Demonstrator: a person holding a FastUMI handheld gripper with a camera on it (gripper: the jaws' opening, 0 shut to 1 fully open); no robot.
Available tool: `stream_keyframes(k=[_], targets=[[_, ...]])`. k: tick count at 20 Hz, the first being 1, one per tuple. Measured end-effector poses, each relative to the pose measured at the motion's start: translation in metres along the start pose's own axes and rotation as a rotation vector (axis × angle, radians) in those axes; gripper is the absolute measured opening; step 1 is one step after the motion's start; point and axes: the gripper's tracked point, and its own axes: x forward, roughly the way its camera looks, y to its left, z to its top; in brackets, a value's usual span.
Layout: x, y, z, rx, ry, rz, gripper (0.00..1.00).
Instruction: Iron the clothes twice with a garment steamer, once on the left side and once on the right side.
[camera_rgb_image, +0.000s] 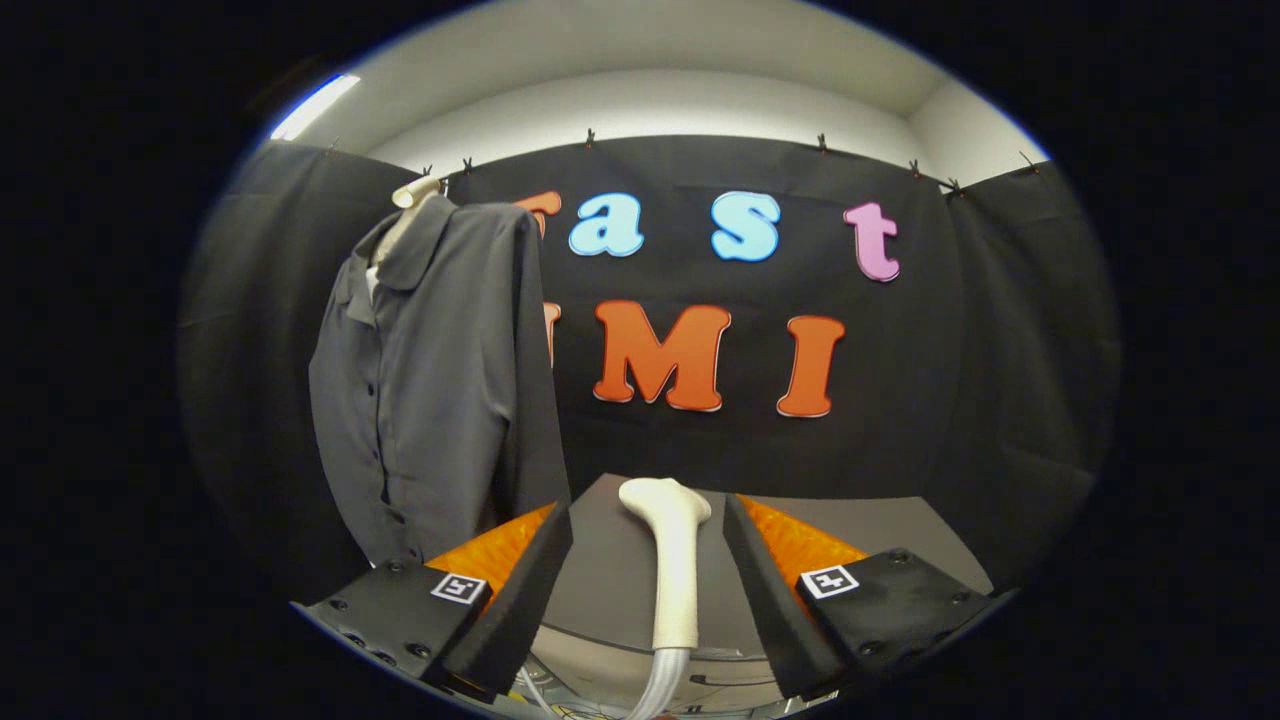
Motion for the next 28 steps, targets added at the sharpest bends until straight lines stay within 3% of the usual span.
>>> stream_keyframes(k=[5,11,14,19,22,28], targets=[[0.073,-0.010,-0.041,0.001,0.135,0.063,0.99],[0.107,-0.034,-0.098,0.106,0.349,0.089,0.98],[0.113,-0.037,-0.115,0.114,0.398,0.104,0.88],[0.117,-0.033,-0.115,0.104,0.354,0.151,0.74],[0.117,-0.028,-0.113,0.119,0.323,0.181,0.71],[0.115,-0.034,-0.104,0.101,0.267,0.133,0.56]])
